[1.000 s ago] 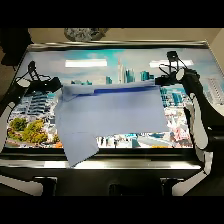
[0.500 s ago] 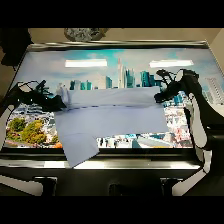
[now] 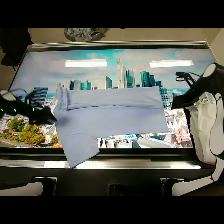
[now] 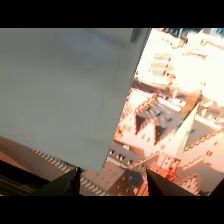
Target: Fold the shirts.
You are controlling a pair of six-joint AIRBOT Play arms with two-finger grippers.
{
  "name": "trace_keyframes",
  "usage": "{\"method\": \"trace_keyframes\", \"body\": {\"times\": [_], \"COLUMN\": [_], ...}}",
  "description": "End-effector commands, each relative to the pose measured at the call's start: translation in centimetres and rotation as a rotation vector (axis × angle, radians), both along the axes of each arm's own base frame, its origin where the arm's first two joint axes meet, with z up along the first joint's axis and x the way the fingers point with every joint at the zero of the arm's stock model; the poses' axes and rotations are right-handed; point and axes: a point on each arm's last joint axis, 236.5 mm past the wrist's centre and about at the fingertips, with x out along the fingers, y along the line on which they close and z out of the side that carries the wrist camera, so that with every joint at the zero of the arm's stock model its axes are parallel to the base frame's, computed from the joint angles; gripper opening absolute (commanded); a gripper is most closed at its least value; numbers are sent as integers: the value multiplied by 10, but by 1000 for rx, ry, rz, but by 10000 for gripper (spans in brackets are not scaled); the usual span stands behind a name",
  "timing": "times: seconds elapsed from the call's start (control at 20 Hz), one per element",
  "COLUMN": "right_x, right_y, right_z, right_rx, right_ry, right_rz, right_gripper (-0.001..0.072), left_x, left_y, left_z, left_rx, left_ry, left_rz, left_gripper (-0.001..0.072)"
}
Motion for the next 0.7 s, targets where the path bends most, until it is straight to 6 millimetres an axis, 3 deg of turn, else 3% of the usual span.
{"method": "trace_keyframes", "body": {"times": [0.0, 0.15, 0.4, 0.45, 0.55, 0.65], "right_x": [-46, -51, -46, -48, -55, -60], "right_y": [5, 12, 9, 7, 9, 14], "right_z": [-8, -12, -15, -19, -33, -51], "right_rx": [93, 113, 100, 91, 91, 101], "right_ry": [112, 105, 85, 92, 111, 126], "right_rz": [-5, -16, -23, -24, -40, -80], "right_gripper": [508, 508, 518, 568, 582, 571], "left_x": [-81, -111, -111, -110, -104, -98], "left_y": [-34, -42, -55, -56, -54, -52], "left_z": [-35, -53, -61, -65, -72, -74], "left_rx": [-83, -66, -84, -73, -43, -28], "left_ry": [45, 38, 16, 13, 8, -6], "left_rz": [-6, 23, 31, 49, 113, 141], "left_gripper": [396, 396, 395, 389, 307, 116]}}
